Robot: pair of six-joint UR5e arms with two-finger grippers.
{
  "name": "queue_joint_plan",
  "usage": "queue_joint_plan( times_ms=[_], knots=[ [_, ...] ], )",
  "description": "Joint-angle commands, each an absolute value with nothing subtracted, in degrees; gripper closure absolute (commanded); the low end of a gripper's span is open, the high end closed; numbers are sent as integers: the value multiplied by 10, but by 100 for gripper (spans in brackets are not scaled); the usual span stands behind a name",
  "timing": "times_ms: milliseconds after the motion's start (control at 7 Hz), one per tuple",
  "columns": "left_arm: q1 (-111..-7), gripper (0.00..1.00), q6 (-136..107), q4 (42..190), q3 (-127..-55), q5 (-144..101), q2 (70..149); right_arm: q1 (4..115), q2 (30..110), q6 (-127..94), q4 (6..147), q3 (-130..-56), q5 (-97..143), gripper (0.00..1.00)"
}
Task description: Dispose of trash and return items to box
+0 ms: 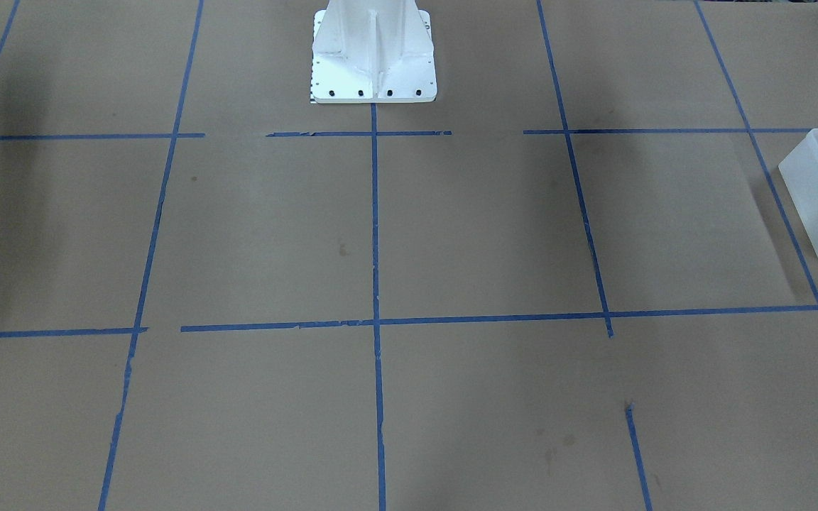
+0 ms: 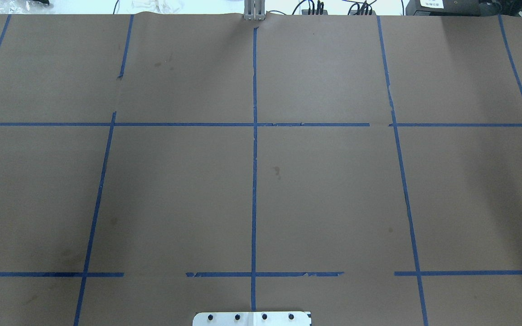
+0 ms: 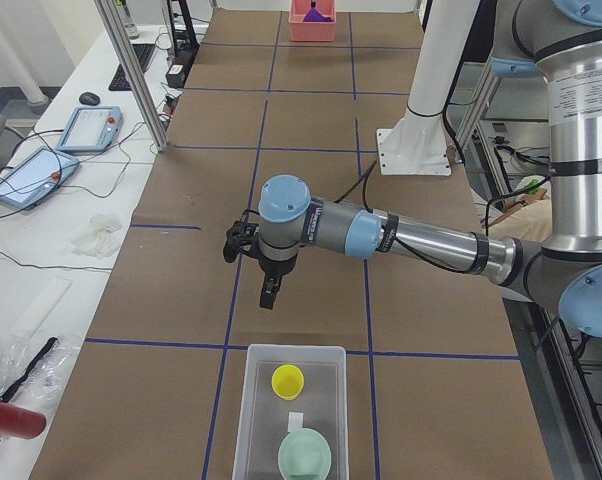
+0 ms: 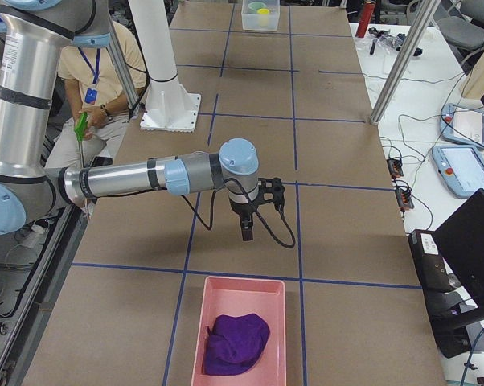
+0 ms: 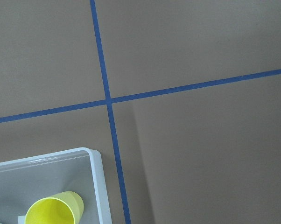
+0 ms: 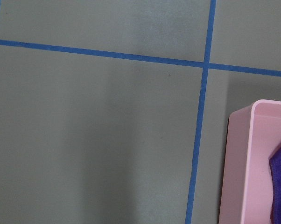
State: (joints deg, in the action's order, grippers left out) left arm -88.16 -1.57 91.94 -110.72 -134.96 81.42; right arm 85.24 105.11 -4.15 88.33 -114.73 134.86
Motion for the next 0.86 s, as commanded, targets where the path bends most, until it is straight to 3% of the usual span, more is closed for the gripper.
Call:
queue_joint_plan(
  times_ms=[0, 714],
  knots=[
    [-886, 0, -17, 924, -1107, -1349, 815, 862, 1050, 7, 887, -1133, 1350, 0],
    [-896, 0, -16, 911, -1106, -1354, 819, 875, 1059, 7, 884, -1141, 1359, 0]
  ],
)
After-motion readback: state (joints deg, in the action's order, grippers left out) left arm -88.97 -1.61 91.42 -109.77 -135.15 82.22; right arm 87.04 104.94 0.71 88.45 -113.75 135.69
